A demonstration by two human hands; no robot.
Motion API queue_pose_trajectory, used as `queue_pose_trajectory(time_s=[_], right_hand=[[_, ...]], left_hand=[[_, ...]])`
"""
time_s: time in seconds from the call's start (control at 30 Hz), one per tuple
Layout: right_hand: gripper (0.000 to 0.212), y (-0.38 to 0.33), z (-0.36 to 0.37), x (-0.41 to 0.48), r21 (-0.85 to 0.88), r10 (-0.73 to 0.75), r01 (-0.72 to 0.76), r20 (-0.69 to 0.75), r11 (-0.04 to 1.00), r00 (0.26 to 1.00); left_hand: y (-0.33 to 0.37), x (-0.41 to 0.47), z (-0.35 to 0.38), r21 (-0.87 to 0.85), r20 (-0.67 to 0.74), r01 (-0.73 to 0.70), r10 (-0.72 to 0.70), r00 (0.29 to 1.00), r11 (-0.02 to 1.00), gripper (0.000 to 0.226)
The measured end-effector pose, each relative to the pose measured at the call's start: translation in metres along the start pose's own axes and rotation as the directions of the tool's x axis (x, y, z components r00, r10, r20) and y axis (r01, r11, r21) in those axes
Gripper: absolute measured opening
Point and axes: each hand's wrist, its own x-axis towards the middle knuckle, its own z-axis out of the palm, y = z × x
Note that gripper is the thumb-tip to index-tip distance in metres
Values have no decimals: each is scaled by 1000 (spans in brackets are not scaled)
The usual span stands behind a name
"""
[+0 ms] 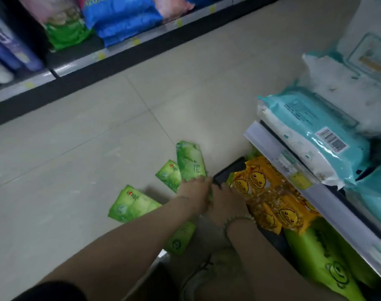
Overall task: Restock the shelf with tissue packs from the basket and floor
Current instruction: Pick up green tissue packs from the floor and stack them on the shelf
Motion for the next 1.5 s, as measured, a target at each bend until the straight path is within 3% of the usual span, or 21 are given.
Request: queue_pose_trajectory(time_s=[0.07,0.17,0.33,0.47,0.53,0.63,0.77,0.87,0.93,1.0,1.07,1.17,1.3,1.5], right_hand=[[52,-9,5,5,80,44,-46,26,996,999],[39,-31,23,16,175,10,-20,58,984,998],[36,-65,48,31,6,11,-11,118,1000,993],[35,-95,52,25,-143,-24,46,149,989,988],[31,-111,49,21,-134,-61,87,186,987,981],[26,-133,48,19,-97,-3,21,186,995,983],[39,-139,77,15,19,100,-102,95,995,990],[68,-119,99,5,121,255,-268,117,956,960],[86,-102,105,-2,186,342,-365,148,912,928],[91,-90,107,-1,216,398,-431,180,876,899],[91,-84,105,2,259,389,-446,245,857,888],[89,-81,110,3,335,331,-442,340,832,880],[91,-85,117,3,344,282,-433,409,833,868],[71,-89,113,3,403,234,-424,441,811,867]], left_hand=[[-9,-2,9,22,13,4,-4,1000,1000,50],[-38,-6,31,23,12,55,-56,998,998,51],[-69,-13,57,-37,20,83,-82,996,996,62],[-94,-38,70,-110,-8,71,-72,997,991,53],[-112,-53,76,-108,-2,97,-97,995,989,52],[-144,-71,80,-125,-15,164,-167,986,978,52],[-183,-86,92,-172,-39,307,-318,947,936,56],[-207,-93,103,-273,-92,442,-481,872,854,69],[-217,-96,110,-366,-10,523,-565,825,770,80],[-225,-96,117,-472,103,578,-610,786,665,83],[-232,-95,123,-546,173,580,-596,784,605,79],[-237,-98,126,-538,204,525,-503,840,660,66],[-238,-94,127,-577,192,465,-441,876,672,66],[-233,-86,124,-694,232,477,-459,858,539,65]])
